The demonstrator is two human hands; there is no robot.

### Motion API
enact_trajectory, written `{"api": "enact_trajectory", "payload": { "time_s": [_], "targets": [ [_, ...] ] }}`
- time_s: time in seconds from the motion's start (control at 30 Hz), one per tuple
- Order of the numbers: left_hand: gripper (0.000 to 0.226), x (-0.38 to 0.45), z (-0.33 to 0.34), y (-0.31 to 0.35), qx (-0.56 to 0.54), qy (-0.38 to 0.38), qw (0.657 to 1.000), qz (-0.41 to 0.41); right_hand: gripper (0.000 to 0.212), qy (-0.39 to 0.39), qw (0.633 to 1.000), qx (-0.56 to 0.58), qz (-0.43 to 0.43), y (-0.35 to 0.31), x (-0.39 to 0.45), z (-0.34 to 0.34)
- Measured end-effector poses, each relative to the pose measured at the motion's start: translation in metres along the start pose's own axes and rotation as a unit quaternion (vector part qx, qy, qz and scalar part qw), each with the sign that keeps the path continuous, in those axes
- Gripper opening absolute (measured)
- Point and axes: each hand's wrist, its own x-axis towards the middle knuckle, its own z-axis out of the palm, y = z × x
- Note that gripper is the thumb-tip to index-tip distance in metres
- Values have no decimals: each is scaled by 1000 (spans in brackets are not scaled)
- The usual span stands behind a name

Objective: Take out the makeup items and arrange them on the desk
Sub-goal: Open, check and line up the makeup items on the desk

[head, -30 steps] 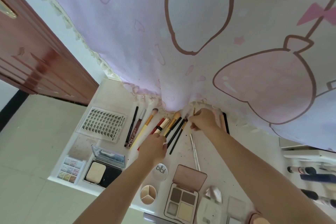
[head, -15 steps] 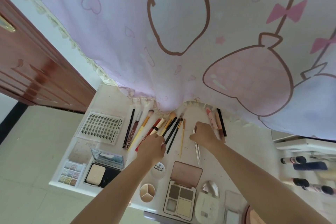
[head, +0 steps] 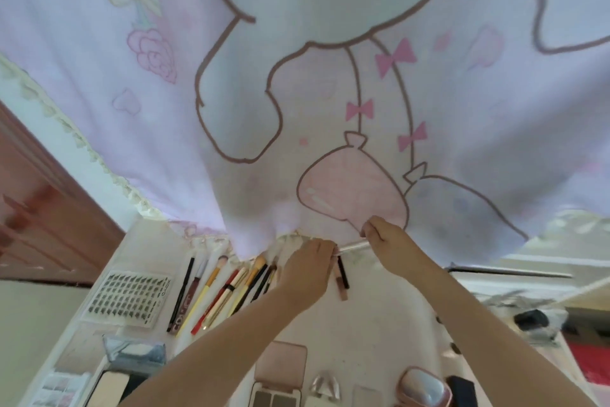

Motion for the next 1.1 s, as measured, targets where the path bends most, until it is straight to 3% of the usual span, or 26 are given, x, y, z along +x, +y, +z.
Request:
{"api": "enact_trajectory", "payload": {
  "time_s": [0.13,0.23,0.33,0.4,0.47,0.53,0.63,0.77,0.83,0.93,1.03,1.1],
  "targets": [
    [30,6,-21,31,37,-41,998,42,12,103,993,41,-44,4,-20,-33],
    [29,8,-43,49,-103,-110,985,83,20,146,980,57,-121,7,-41,-48],
    [32,11,-66,61,-240,-167,955,56,10,122,978,53,-158,11,-51,-66],
    [19,23,-79,65,-192,-144,968,78,12,86,985,58,-137,13,-45,-77],
    [9,34,-90,68,-114,-115,981,106,28,80,987,92,-101,14,-38,-86],
    [12,43,-95,71,-50,-88,987,125,37,86,987,98,-90,16,-33,-92],
    [25,49,-99,74,24,-26,988,149,33,97,985,77,-119,18,-34,-97],
    [27,54,-97,72,22,37,990,134,37,89,959,219,-157,24,-31,-100],
    [28,52,-94,73,23,51,988,141,16,53,969,213,-111,22,-30,-101],
    [29,51,-90,75,39,59,986,149,32,75,983,143,-84,23,-29,-99],
    [29,49,-87,75,34,55,988,141,33,76,971,163,-155,31,-31,-97],
    [29,47,-82,77,20,58,987,147,26,52,972,187,-130,30,-34,-100]
  ]
}}
